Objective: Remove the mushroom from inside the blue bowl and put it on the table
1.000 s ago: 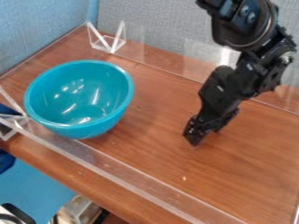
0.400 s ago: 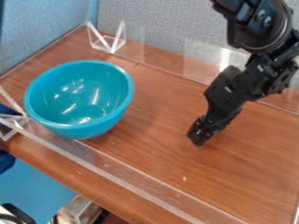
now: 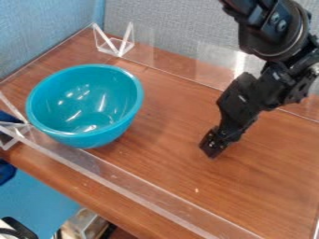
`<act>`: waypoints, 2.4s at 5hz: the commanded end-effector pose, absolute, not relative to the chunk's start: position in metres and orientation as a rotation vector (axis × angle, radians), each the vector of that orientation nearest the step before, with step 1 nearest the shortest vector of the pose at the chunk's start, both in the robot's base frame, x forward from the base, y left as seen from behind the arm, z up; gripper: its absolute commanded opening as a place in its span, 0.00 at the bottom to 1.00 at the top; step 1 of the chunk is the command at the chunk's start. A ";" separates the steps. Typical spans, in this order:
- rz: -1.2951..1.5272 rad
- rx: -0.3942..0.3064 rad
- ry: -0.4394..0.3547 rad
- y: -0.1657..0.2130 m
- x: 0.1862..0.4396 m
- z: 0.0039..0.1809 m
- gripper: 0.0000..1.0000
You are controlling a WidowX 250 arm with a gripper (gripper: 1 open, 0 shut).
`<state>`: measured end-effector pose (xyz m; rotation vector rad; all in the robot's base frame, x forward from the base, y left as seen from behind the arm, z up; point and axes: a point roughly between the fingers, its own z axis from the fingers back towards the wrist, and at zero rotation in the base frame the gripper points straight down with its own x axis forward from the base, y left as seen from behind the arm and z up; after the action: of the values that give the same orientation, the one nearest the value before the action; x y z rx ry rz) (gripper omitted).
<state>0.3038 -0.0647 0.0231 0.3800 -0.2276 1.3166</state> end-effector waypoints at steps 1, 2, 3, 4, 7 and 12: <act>1.227 0.370 -0.238 -0.071 0.298 0.031 1.00; 1.133 0.360 -0.258 -0.066 0.299 0.036 1.00; 1.038 0.348 -0.277 -0.062 0.300 0.041 1.00; 1.010 0.346 -0.271 -0.070 0.294 0.037 1.00; 0.907 0.346 -0.258 -0.091 0.282 0.030 1.00; 1.092 0.411 -0.182 -0.099 0.288 0.039 1.00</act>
<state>0.2810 -0.0975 0.0300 0.4468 -0.1650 1.0768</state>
